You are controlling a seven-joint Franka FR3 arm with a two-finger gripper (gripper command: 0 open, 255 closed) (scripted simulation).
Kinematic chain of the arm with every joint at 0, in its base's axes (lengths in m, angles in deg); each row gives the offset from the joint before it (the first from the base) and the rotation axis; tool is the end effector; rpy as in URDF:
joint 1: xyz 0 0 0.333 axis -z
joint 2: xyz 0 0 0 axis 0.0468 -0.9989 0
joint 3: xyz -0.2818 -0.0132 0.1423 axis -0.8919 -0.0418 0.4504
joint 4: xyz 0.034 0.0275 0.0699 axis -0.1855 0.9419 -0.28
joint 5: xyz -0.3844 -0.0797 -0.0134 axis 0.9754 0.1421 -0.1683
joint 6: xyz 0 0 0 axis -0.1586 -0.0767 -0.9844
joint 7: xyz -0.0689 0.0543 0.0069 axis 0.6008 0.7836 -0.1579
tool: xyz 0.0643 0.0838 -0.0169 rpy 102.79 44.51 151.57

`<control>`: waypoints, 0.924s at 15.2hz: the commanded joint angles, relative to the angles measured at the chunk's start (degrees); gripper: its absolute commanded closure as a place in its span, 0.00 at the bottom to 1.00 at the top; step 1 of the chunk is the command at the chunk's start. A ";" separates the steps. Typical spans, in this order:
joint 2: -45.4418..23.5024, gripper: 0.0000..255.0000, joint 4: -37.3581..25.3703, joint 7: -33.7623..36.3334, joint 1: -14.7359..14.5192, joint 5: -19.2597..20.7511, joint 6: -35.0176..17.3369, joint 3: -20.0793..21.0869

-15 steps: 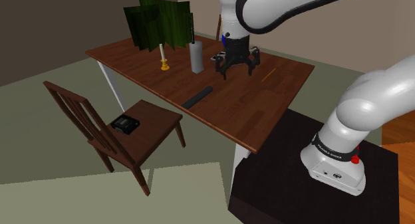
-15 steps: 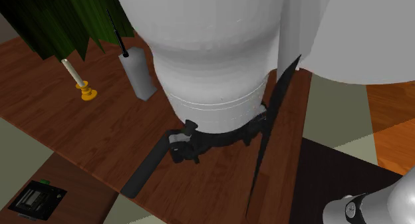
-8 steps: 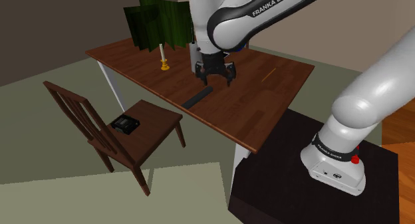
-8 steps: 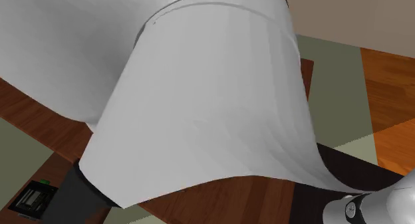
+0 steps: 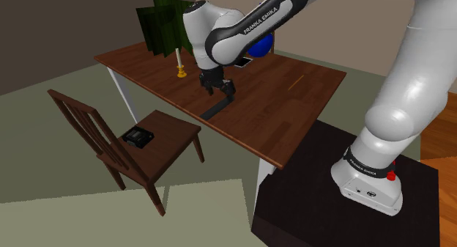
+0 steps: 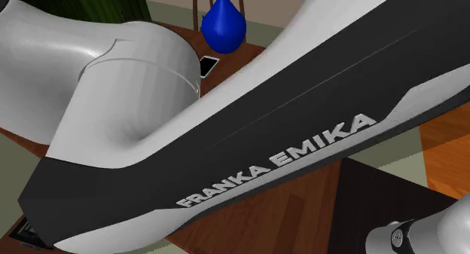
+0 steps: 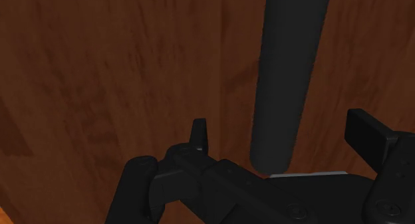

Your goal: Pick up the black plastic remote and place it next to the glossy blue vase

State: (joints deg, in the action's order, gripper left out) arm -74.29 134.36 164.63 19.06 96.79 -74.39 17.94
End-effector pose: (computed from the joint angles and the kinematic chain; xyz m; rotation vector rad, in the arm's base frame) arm 0.5420 0.1672 0.3598 2.1880 -1.9857 0.1884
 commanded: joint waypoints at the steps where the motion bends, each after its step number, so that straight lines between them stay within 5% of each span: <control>1: -4.16 0.00 -3.16 5.95 -1.25 2.84 0.28 -1.18; 14: -6.94 0.00 -0.60 7.70 -1.42 5.65 -4.39 -2.66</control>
State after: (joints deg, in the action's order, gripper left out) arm -81.21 133.76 172.32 17.64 102.42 -78.77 15.29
